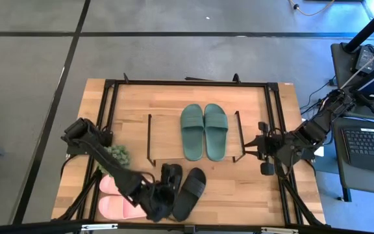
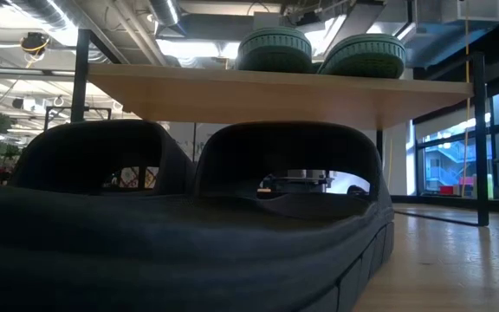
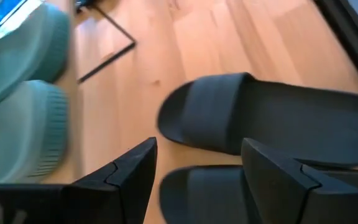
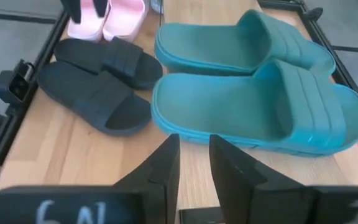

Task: Pick and place slides into the shelf
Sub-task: Put the left black slipper under the shelf

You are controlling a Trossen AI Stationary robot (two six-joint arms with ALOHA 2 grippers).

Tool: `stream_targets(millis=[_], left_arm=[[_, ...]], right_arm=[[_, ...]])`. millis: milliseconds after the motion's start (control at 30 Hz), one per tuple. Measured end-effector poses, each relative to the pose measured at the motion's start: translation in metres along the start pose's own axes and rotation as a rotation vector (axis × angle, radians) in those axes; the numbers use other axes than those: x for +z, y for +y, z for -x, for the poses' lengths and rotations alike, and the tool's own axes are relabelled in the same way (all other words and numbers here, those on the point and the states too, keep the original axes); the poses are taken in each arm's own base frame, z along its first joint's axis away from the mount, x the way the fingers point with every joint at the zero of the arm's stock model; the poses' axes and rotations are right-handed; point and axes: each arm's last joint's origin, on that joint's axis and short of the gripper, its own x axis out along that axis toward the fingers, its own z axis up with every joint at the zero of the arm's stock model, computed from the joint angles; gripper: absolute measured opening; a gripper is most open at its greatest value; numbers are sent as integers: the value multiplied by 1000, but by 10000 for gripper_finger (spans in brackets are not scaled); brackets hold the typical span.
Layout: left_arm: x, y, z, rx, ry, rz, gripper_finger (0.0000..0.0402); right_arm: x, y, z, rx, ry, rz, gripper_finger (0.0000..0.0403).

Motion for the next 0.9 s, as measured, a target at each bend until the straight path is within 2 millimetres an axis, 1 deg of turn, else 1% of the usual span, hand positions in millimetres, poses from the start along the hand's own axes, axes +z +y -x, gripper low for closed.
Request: stream_targets(millis=[200,400,633,733,900], left_arm=[[-8,-28,-10,-14,28,-35,226],[-17,-44,-25,0,73,-10,226],[-26,-52,-45,27,137,-45,226],[-31,-51,-46,58,170,-61,226],[-38,-45,-49,101,235,-4,226]], right_arm=[[1,2,-3,0,-1,-3,89],[3,9,-10,-2,2,-2,89],[2,14,-18,-13,30,19,89],[1,15,-19,-14,34,23,89],[1,15,-19,-16,39,28,89]])
